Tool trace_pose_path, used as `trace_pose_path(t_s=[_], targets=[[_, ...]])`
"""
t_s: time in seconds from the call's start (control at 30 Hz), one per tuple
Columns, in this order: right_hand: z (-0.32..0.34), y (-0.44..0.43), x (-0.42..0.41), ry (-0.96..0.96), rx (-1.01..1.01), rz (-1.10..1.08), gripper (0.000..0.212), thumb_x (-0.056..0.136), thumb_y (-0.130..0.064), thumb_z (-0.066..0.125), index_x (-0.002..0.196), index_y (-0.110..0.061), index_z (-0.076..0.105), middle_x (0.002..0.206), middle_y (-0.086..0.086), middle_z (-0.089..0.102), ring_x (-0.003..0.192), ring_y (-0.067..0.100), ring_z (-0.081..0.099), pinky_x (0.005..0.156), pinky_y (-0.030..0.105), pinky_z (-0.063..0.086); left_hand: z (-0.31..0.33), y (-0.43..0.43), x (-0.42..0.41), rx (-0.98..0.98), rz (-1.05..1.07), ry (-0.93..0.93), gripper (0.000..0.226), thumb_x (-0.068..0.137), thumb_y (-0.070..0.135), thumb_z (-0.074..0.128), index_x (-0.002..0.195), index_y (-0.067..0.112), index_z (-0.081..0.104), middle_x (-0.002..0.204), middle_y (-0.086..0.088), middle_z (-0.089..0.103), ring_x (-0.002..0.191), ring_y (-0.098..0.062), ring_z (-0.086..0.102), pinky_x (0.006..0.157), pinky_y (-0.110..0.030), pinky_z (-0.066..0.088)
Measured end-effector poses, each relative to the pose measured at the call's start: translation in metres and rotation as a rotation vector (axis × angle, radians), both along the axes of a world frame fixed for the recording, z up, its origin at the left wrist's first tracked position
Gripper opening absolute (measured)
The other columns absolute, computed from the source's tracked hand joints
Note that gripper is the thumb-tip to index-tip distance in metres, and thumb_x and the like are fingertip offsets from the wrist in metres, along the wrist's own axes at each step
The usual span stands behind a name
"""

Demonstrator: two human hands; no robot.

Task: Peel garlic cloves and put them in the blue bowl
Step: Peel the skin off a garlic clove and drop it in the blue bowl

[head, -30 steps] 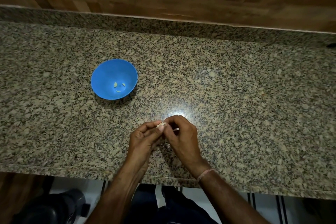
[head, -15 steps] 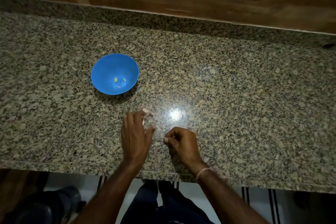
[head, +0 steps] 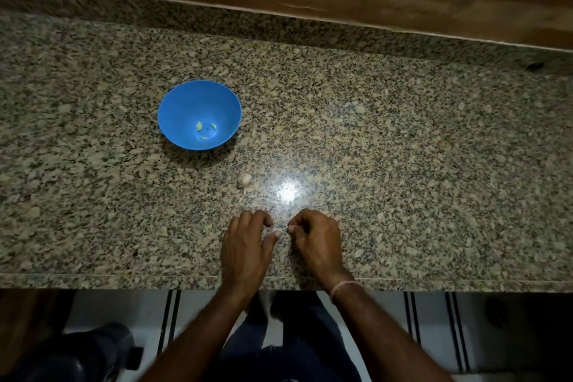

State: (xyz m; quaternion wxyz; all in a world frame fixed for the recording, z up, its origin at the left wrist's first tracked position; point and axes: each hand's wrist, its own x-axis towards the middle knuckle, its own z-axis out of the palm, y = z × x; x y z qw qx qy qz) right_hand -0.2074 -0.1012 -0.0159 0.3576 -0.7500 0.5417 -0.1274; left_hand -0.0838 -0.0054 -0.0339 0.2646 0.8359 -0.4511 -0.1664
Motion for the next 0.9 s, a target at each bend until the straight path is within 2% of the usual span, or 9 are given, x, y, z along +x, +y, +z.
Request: trace_pose_path(t_s=[0.3, 0.47, 0.53, 0.73, 0.83, 0.9], targets=[[0.001, 0.006, 0.006, 0.074, -0.057, -0.012, 0.014, 0.086, -0.013, 0.073, 0.075, -0.02, 0.069, 0.07, -0.006, 0.07, 0.066, 0.016, 0.064, 0.061, 0.031, 0.05, 0.005, -0.002, 0.002, -0.01, -0.016, 0.025, 0.021, 0.091, 0.037, 0.075, 0.1, 0.031, 0.057, 0.094, 0.012, 0.048, 0.087, -0.014, 0.047, 0.066, -0.032, 0.034], [0.006, -0.007, 0.007, 0.081, 0.103, -0.067, 0.018, 0.083, -0.016, 0.08, 0.07, -0.024, 0.071, 0.071, -0.01, 0.072, 0.069, 0.007, 0.067, 0.066, 0.029, 0.056, 0.007, -0.001, 0.0, -0.009, -0.002, 0.05, 0.022, 0.09, 0.036, 0.076, 0.098, 0.033, 0.056, 0.092, 0.014, 0.046, 0.087, -0.014, 0.046, 0.067, -0.033, 0.035], [0.006, -0.011, 0.01, 0.105, 0.14, -0.043, 0.017, 0.082, -0.013, 0.081, 0.07, -0.021, 0.071, 0.072, -0.009, 0.072, 0.07, 0.008, 0.068, 0.068, 0.032, 0.058, 0.007, -0.001, 0.0, -0.013, -0.001, 0.054, 0.022, 0.089, 0.037, 0.077, 0.097, 0.033, 0.056, 0.091, 0.015, 0.045, 0.086, -0.014, 0.046, 0.066, -0.033, 0.034], [0.005, -0.003, 0.018, 0.244, 0.022, 0.047, 0.02, 0.083, -0.001, 0.064, 0.075, -0.02, 0.063, 0.077, -0.005, 0.067, 0.073, 0.018, 0.062, 0.059, 0.032, 0.046, 0.01, -0.003, -0.001, 0.013, 0.017, 0.057, 0.023, 0.089, 0.037, 0.076, 0.097, 0.035, 0.055, 0.091, 0.016, 0.046, 0.086, -0.012, 0.045, 0.067, -0.033, 0.035], [0.005, -0.001, 0.019, 0.264, -0.006, 0.083, 0.022, 0.081, 0.001, 0.058, 0.077, -0.02, 0.061, 0.079, -0.004, 0.066, 0.074, 0.02, 0.061, 0.062, 0.036, 0.051, 0.01, -0.003, 0.0, 0.035, 0.013, 0.049, 0.023, 0.088, 0.038, 0.076, 0.097, 0.036, 0.054, 0.091, 0.016, 0.046, 0.086, -0.012, 0.044, 0.066, -0.033, 0.034], [0.002, -0.005, 0.013, 0.213, 0.036, 0.073, 0.023, 0.081, 0.001, 0.062, 0.075, -0.021, 0.062, 0.075, -0.007, 0.067, 0.071, 0.015, 0.063, 0.062, 0.034, 0.053, 0.009, -0.003, 0.0, 0.044, 0.03, 0.064, 0.022, 0.088, 0.039, 0.075, 0.096, 0.037, 0.056, 0.091, 0.017, 0.047, 0.087, -0.01, 0.044, 0.066, -0.033, 0.035]])
